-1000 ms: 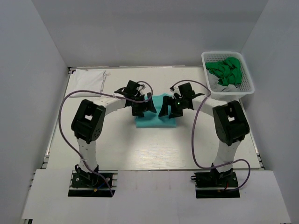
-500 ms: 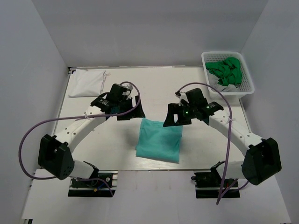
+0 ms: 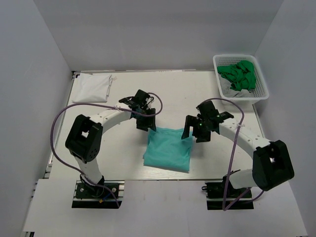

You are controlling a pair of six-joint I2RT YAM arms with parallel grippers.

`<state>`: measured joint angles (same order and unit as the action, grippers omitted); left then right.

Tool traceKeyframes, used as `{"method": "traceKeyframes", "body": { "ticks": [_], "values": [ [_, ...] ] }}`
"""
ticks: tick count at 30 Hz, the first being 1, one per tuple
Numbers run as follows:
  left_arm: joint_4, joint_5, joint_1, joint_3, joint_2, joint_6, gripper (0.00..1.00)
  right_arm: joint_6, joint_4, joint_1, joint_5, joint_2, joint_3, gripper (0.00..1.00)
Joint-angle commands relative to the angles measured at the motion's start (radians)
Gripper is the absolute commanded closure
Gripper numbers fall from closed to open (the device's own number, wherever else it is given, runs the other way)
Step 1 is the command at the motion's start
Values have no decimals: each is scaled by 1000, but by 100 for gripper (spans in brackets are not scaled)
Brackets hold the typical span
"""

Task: Fold and stack the t-shirts
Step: Smooth out wrinkles on the folded tshirt

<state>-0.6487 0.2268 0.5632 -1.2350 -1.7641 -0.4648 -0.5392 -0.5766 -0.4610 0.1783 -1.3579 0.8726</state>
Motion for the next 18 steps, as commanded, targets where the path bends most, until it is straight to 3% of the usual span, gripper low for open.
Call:
{"method": "traceKeyframes", "body": {
  "ticks": [1,4,6,14,18],
  "values": [
    [-5,22,12,-57,-15,40,50,-33,23,16,26,-39,0,10],
    [-5,46,12,-57,-34,61,62,-36,37,30,55,-58,-17,19],
    [-16,57,21,-57,-44,71,65,-38,46,35,84,-73,-14,23],
    [-37,57,21,-28,-35,90,65,-38,50,38,95,-128,0,40],
    [-37,80,21,-18,-35,91,65,-39,49,36,92,-147,2,44]
  ]
}}
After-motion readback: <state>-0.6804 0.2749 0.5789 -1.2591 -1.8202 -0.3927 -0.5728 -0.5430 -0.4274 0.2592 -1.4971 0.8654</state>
